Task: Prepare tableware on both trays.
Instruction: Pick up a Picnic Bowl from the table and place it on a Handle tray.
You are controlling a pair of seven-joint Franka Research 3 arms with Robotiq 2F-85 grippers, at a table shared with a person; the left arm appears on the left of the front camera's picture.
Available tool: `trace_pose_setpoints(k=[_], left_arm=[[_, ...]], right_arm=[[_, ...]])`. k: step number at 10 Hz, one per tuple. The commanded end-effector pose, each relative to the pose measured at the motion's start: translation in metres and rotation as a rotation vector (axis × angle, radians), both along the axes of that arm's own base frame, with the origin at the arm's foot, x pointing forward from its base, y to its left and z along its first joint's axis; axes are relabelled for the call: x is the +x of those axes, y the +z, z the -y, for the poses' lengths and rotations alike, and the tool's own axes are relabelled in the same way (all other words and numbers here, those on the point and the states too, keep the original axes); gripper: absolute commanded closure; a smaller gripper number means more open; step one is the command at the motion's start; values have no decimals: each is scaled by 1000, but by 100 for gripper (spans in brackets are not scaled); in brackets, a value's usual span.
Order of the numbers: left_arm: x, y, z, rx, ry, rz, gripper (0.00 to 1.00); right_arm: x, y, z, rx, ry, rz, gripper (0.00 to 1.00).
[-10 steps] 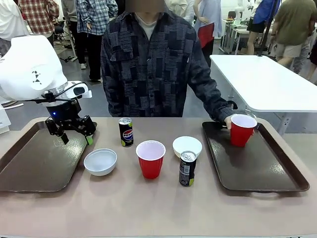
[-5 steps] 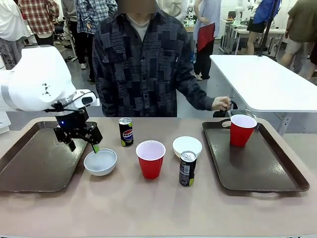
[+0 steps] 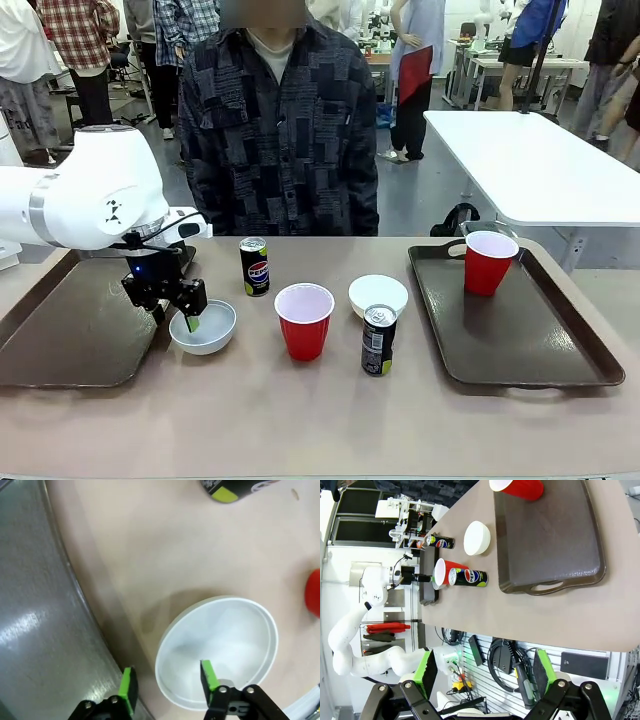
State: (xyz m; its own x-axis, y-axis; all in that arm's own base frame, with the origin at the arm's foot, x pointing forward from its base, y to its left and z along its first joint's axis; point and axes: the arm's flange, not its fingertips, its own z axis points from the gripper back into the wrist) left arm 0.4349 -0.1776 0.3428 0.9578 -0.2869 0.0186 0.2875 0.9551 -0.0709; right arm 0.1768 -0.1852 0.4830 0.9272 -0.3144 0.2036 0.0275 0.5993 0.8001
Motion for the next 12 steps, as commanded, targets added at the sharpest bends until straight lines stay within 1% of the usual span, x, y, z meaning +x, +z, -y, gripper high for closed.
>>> trace_pose_setpoints(k=[1, 2, 6, 8, 9, 11, 12], left_arm=[[1, 3, 10, 21, 27, 20, 70], [1, 2, 10, 25, 29, 17, 100], [6, 2, 6, 33, 59, 7, 100], [7, 9, -2, 53, 86, -15, 99], [1, 30, -7, 29, 86, -15, 99], [-22, 96, -35, -58, 78, 24, 99], [-35, 124, -56, -91, 80, 32, 99]], right_arm=[[1, -1, 1, 18, 9, 20, 0], [1, -1, 1, 18, 9, 20, 0], [1, -1, 1, 18, 9, 20, 0], [1, -1, 1, 18, 9, 20, 0], [1, -1, 1, 18, 9, 20, 0], [1, -1, 1, 18, 9, 20, 0], [1, -1, 1, 18, 9, 20, 0]])
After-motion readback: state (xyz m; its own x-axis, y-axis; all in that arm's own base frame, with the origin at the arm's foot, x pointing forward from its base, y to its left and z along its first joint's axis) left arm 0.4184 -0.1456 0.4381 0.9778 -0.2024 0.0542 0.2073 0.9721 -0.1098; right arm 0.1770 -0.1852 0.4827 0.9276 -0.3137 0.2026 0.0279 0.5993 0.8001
